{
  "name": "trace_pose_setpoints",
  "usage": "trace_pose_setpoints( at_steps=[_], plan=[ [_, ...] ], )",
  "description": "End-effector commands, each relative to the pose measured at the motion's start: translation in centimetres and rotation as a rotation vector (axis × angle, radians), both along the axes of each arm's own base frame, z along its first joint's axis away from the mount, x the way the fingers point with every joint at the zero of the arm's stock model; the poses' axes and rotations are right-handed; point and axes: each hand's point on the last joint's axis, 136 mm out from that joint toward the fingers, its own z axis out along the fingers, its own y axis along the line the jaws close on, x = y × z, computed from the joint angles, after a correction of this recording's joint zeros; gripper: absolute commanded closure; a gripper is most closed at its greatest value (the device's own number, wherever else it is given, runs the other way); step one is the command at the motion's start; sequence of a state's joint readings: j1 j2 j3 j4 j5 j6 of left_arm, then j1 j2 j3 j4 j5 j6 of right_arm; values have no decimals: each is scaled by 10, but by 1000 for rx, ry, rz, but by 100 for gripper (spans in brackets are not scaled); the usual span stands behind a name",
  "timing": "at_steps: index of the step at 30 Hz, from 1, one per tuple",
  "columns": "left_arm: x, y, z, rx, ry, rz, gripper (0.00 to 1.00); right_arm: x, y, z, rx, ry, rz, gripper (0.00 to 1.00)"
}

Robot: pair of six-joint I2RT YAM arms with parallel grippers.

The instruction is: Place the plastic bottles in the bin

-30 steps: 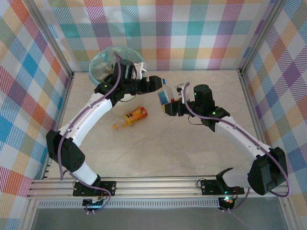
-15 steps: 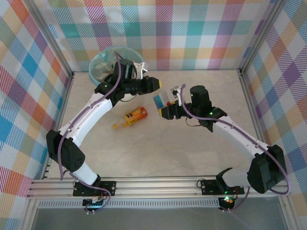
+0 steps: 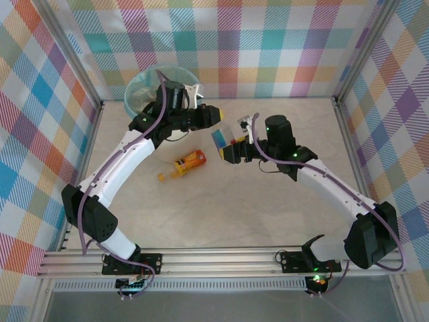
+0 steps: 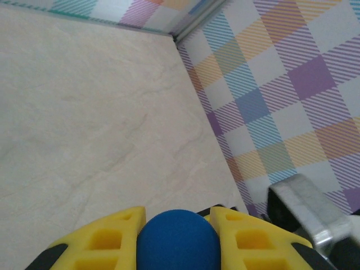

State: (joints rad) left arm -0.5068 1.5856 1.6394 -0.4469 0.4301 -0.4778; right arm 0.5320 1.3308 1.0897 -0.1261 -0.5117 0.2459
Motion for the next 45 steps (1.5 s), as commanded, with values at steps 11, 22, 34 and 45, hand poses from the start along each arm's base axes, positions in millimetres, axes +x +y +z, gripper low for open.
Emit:
trace_pose_setpoints(
  at_steps=[11, 22, 34, 45],
  plan=[
    [11, 64, 95, -38, -230, 249, 100, 7, 0, 57, 62, -87, -46, 0],
    [13, 125, 169, 56, -439, 442, 100, -1, -13, 74, 63, -131, -91, 0],
    [31, 203, 208, 119, -527, 681, 100, -4, -14, 66, 42, -110, -84, 0],
    [84, 227, 181, 324, -472, 734, 100, -5, -12, 55, 26, -69, -75, 0]
  ],
)
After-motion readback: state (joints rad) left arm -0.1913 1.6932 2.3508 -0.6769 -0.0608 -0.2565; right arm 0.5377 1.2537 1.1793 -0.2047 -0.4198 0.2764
